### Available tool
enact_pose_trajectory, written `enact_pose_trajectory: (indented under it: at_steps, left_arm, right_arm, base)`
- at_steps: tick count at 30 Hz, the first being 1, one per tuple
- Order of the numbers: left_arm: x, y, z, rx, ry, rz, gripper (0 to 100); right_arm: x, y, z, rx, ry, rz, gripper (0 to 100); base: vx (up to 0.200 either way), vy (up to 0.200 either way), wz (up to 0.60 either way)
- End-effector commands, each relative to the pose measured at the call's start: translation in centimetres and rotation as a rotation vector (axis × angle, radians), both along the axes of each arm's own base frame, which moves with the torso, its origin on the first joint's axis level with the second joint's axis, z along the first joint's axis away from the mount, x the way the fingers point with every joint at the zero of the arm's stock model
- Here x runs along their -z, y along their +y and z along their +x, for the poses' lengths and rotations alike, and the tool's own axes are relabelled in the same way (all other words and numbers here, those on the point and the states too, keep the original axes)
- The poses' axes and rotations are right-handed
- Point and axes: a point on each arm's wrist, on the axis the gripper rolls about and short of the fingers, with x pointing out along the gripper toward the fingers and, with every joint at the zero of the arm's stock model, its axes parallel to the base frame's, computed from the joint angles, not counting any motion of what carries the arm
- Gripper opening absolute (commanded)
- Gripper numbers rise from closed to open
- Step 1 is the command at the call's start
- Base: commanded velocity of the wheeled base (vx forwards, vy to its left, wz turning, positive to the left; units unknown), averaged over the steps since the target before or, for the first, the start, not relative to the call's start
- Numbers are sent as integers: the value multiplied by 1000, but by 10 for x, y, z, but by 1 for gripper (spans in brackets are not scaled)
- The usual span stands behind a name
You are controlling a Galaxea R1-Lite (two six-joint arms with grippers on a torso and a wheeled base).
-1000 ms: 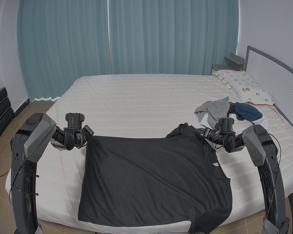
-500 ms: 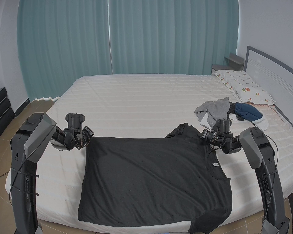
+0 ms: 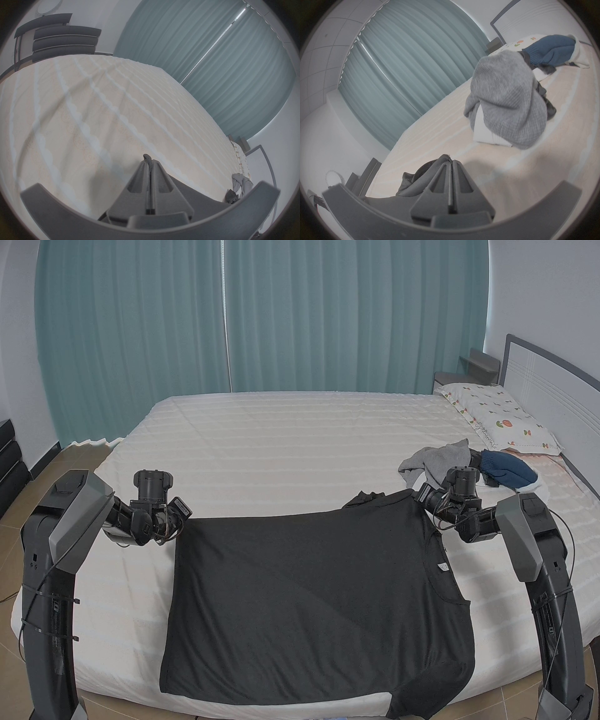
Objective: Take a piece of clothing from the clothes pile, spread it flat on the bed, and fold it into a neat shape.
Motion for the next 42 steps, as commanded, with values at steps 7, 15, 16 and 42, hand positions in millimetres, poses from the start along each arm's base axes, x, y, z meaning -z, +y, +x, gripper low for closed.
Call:
enact_pose_trajectory:
  at_steps: [7, 15, 16, 42]
  left_arm:
    - [-11, 0, 10, -5, -58, -3, 0]
    - [-1, -3, 11, 1, -43, -2, 0]
    - [0, -3, 12, 1, -43, -2, 0]
    - [-7, -7, -11, 12, 25, -4, 100]
  right_arm:
    - [-38, -17, 2, 45, -156, 0, 0]
    - [-9, -17, 4, 42, -111, -13, 0]
    - [-4, -16, 4, 38, -104, -21, 0]
    - [-26, -16, -24, 88, -42, -41, 100]
  base:
    - [0, 0, 0]
    - [0, 0, 0]
    - [0, 0, 0]
    - [0, 0, 0]
